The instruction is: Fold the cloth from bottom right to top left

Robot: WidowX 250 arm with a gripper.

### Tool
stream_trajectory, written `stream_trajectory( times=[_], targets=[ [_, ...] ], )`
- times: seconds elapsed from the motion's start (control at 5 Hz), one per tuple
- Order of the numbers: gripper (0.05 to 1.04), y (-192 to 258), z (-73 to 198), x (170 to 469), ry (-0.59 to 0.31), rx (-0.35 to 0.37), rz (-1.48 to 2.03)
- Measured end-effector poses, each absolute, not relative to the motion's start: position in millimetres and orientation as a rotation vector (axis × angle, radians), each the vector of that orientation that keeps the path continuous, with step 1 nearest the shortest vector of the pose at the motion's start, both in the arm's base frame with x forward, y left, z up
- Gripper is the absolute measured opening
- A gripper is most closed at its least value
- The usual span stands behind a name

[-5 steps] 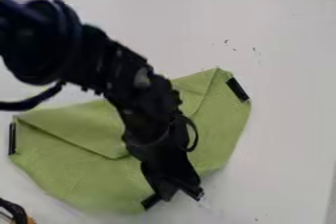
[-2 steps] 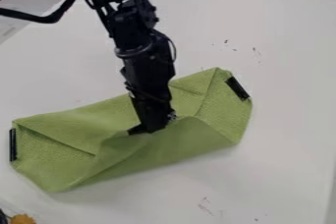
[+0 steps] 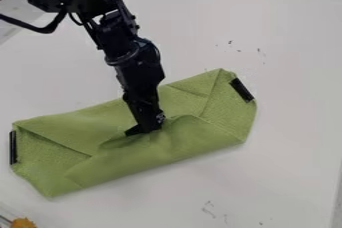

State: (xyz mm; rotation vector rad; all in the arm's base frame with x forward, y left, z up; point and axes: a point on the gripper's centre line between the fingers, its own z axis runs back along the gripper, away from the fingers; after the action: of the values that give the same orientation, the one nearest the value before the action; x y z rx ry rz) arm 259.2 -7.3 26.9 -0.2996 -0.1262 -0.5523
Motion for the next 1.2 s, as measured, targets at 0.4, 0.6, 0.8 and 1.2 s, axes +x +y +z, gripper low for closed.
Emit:
stream_trajectory(
  times=[0.4,0.6,0.8,1.2],
  targets=[
    [0.541,2,25,264,-0.141,-0.234,-0.549],
    [0.846,5,26,270,-0.161,-0.176,-0.534],
    [1.007,10,26,271,-0.16,-0.144,-0.527],
    [1.0,1,37,273,-0.163,-0.101,-0.432]
  ],
)
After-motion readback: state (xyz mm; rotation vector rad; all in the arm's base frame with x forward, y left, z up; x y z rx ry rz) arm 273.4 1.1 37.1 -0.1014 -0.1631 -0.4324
